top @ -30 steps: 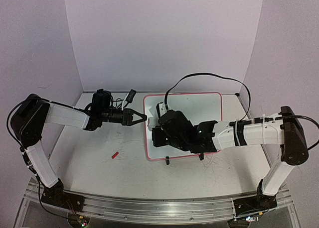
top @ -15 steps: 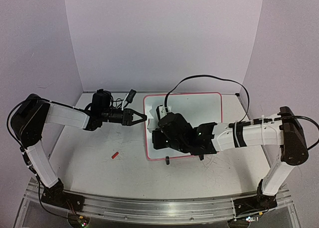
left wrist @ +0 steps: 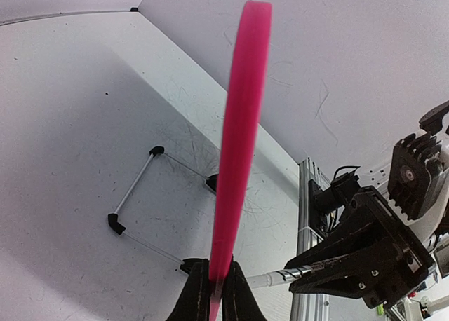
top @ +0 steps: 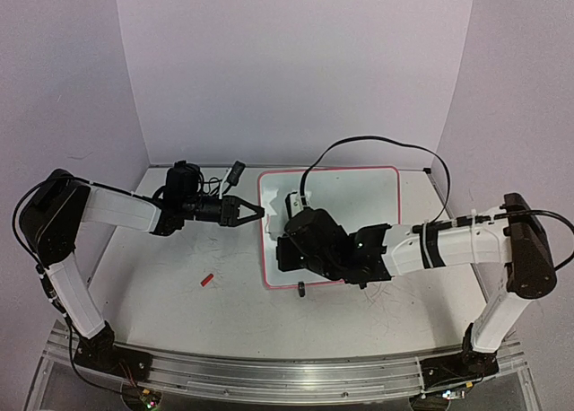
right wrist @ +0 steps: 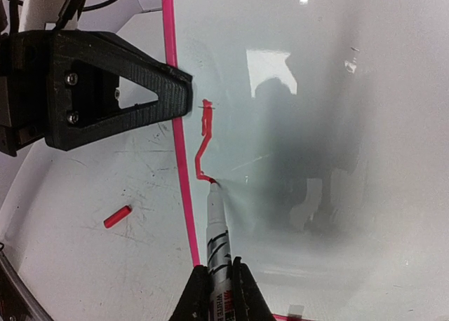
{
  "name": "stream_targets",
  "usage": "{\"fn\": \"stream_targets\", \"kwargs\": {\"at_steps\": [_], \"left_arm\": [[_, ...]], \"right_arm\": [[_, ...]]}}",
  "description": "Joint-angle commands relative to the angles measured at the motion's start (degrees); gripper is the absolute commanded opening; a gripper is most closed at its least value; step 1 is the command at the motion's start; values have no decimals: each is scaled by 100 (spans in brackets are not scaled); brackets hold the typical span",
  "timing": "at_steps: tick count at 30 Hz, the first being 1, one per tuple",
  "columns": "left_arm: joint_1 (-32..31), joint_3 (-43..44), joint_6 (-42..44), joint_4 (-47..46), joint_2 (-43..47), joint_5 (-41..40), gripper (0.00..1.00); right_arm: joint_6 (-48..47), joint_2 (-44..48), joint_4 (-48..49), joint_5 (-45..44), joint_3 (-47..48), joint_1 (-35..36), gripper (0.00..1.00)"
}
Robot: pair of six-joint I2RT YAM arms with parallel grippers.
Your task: Write a sentence on the whiteboard
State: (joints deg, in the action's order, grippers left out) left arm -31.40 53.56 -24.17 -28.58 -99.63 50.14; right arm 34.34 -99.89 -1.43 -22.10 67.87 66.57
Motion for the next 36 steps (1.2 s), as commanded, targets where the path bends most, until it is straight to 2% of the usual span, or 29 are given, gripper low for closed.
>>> {"fn": "stream_targets", "kwargs": {"at_steps": [1, 7, 11, 14, 36], "left_arm": [[-69, 129, -149, -163, 37, 413, 0], [-69, 148, -150, -166, 32, 422, 0], [-69, 170, -160, -161, 5, 435, 0], [-72, 155, -158, -166, 23, 427, 0], [-77, 154, -141, -166, -5, 471, 0]], "right_arm": [[183, 160, -365, -604, -132, -92, 0], [59, 292, -324, -672, -145, -92, 0], [-531, 682, 624, -184, -472, -92, 0], [-741, 939, 934, -14, -700, -97, 0], [-519, 471, 642, -355, -376, -223, 0]]}}
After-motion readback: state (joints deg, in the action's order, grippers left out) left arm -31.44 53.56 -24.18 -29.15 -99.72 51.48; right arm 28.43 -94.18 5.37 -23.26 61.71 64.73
